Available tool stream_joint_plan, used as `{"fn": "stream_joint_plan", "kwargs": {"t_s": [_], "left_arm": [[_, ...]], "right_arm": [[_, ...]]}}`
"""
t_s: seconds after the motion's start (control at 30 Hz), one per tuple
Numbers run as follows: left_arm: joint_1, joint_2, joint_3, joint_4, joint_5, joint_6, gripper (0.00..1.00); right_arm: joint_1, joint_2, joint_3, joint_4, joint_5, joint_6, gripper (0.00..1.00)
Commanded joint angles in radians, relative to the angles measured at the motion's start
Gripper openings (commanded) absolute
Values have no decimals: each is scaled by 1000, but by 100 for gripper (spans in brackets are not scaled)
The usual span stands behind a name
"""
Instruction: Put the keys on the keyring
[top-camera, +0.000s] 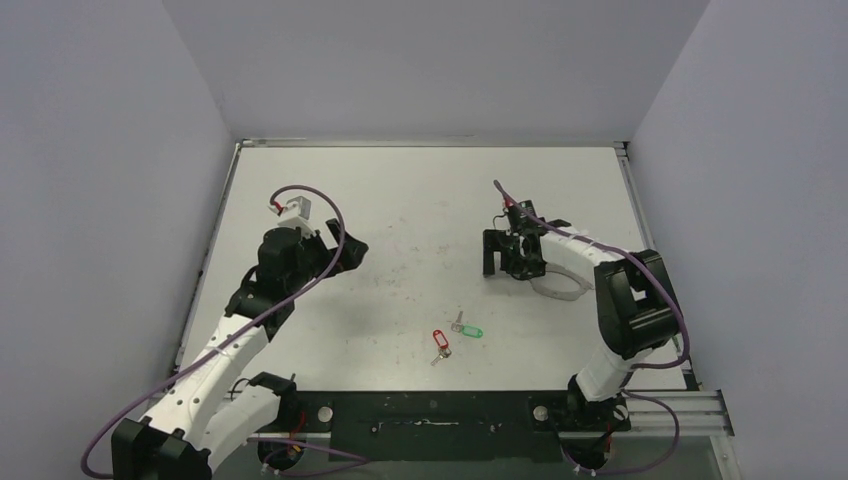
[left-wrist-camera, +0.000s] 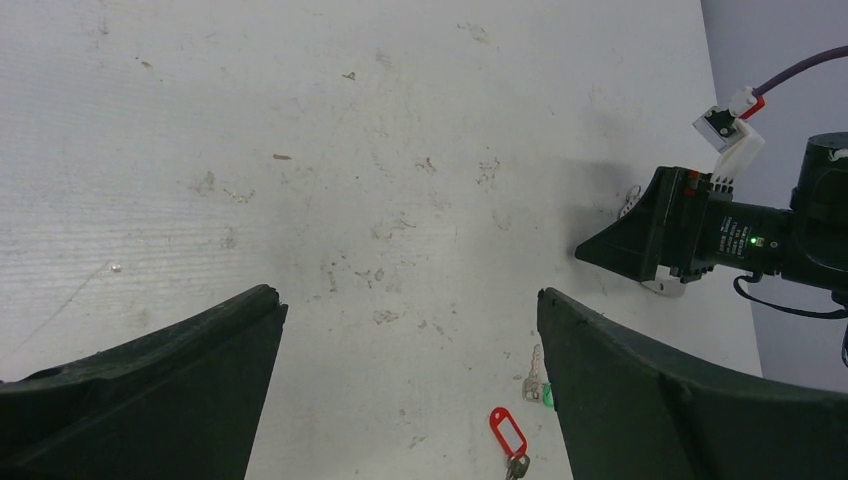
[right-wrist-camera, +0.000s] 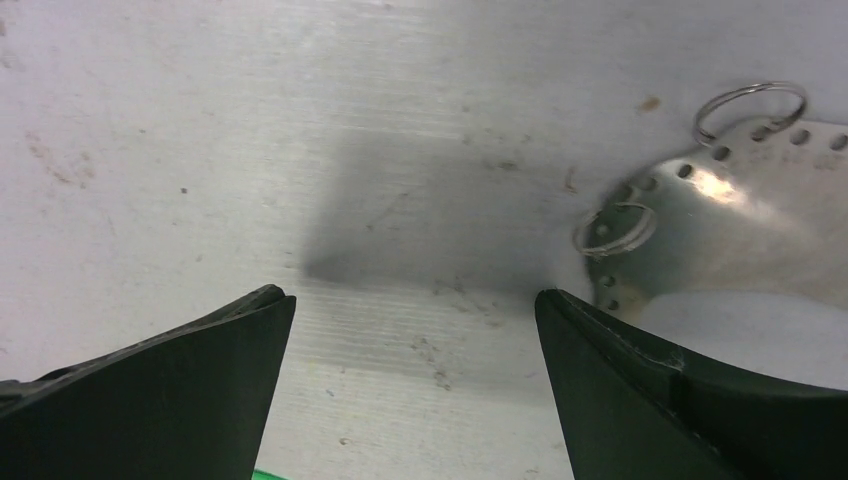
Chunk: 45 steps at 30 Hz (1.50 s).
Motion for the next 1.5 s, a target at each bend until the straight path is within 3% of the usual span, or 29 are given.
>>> {"fn": "stream_joint_plan", "kwargs": {"t_s": [0.0,0.13,0.3,0.47,0.6,0.93,1.27,1.47], "left_arm": [[8,-57,-20,32,-4,-15,97],[17,-110,-72,62,-9,-46,97],[21,-118,-94,84,7,-42,97],[22,-23,-62,82,62,-35,97],[24,57,-51,115,126,-40,97],[24,104,-49,147,161,-53,97],[25,77,-45,114,142,-40,97],[25,101,-43,121,154,-48,97]], "right_arm": [[60,41,57,8,-59,-4,96],[103,16,71,-9,-29,5,96],[93,-88,80,-66,149,5,97],[-1,-205,44,-78,341,52,97],[-107,-254,-22,-19,391,63,98],[-147,-79,-25,40,158,33,98],[-144,-18,-85,142,-61,44,98],[-56,50,-69,157,-174,62,98]]}}
